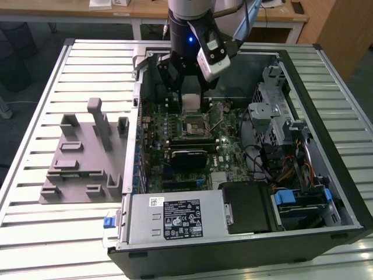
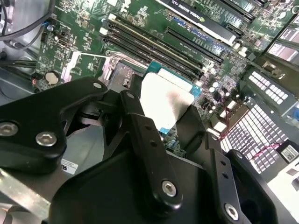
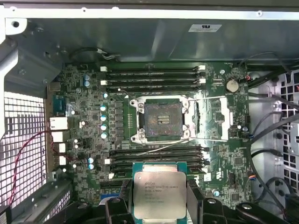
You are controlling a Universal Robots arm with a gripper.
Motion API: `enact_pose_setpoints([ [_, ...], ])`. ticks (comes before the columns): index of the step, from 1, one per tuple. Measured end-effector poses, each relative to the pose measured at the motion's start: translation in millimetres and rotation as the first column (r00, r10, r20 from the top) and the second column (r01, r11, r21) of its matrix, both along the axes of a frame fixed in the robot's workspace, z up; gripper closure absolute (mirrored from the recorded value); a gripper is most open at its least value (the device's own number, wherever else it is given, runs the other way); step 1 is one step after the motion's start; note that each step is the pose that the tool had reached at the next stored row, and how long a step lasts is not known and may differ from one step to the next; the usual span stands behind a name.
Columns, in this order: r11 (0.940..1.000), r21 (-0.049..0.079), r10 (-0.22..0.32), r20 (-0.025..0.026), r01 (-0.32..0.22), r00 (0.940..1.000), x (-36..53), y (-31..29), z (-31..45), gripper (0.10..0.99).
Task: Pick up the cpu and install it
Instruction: 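Pick up the cpu and move it towards the insertion slot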
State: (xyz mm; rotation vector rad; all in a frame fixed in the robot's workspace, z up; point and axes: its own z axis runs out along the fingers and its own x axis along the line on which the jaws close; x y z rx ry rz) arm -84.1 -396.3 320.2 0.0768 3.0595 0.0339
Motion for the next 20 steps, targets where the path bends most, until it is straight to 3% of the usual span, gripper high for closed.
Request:
enact_pose_setpoints([
  [12, 1.0, -0.006, 0.0, -0.0008, 0.0, 1.0, -0.8, 5.2, -16.5, 0.545],
  [16, 1.0, -0.007, 0.0, -0.0064, 0.0, 1.0, -0.8, 10.3, -22.5, 0.545],
  [20, 1.0, -0.007, 0.0, -0.0153, 0.0, 0.9999, -0.8, 16.3, -28.9, 0.545],
])
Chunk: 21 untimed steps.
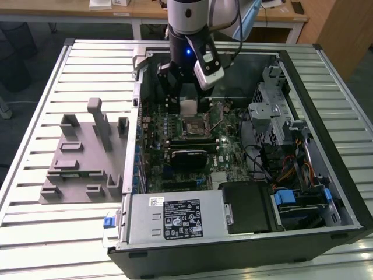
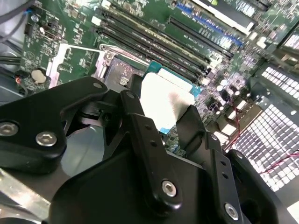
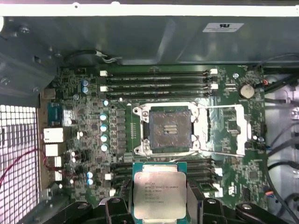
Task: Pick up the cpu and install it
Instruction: 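Pick up the cpu and move it towards the insertion slot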
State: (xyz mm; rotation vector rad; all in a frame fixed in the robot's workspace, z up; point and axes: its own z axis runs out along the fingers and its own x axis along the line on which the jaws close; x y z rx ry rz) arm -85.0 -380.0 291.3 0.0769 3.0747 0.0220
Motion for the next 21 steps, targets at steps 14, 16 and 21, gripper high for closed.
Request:
enact_pose_setpoints([
  [14, 1.0, -0.005, 0.0, -0.0322, 0.0, 0.9995, 0.0, 18.3, -21.1, 0.545],
  [16, 1.0, -0.006, 0.0, -0.0352, 0.0, 0.9994, 0.0, 21.5, -23.9, 0.545],
  [21, 1.0, -0.007, 0.0, -0.0356, 0.0, 0.9994, 3.4, 27.6, -30.4, 0.545],
])
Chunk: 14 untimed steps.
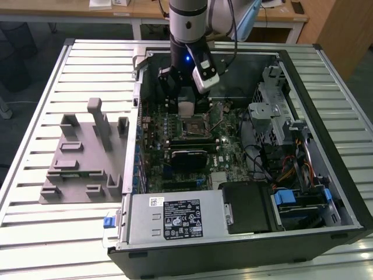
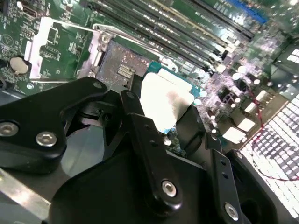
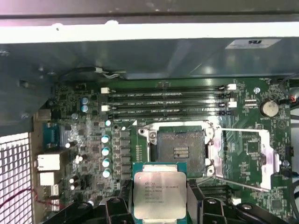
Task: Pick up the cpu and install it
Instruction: 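Pick up the cpu and move it towards the insertion slot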
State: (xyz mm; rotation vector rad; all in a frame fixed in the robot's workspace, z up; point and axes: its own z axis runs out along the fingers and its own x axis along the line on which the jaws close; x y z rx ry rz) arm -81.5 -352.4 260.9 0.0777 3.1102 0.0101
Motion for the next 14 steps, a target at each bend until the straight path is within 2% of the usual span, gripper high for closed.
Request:
enact_pose_setpoints([
  [3, 1.0, 0.0, 0.0, 0.0001, 0.0, 1.0, 4.8, 2.2, -4.0, 0.545],
  [10, 1.0, -0.002, 0.0, 0.0, 0.0, 1.0, 24.2, 5.6, -11.4, 0.545],
  [14, 1.0, -0.002, 0.004, 0.0, -0.004, 1.0, 32.3, 6.8, -16.1, 0.545],
])
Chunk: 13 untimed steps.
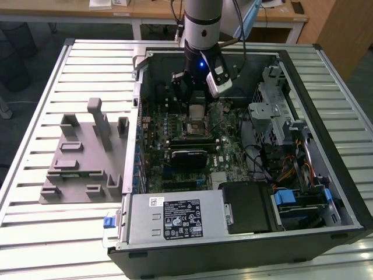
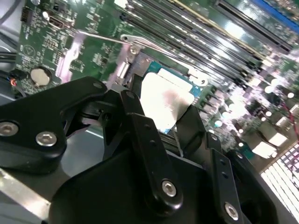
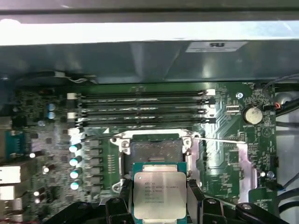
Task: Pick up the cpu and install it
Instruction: 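Pick up the cpu and move it towards the insertion slot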
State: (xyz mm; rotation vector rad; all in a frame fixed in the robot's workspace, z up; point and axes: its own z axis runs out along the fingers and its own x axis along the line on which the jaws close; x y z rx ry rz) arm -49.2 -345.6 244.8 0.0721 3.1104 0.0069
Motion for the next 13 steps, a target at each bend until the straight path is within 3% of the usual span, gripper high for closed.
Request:
enact_pose_setpoints([
  [5, 0.9999, 0.0, 0.012, 0.0, -0.012, 0.9999, 7.3, 0.9, -6.9, 0.545],
  [13, 0.9998, -0.002, 0.021, -0.0001, -0.021, 0.9998, 8.2, 1.2, -13.5, 0.545],
])
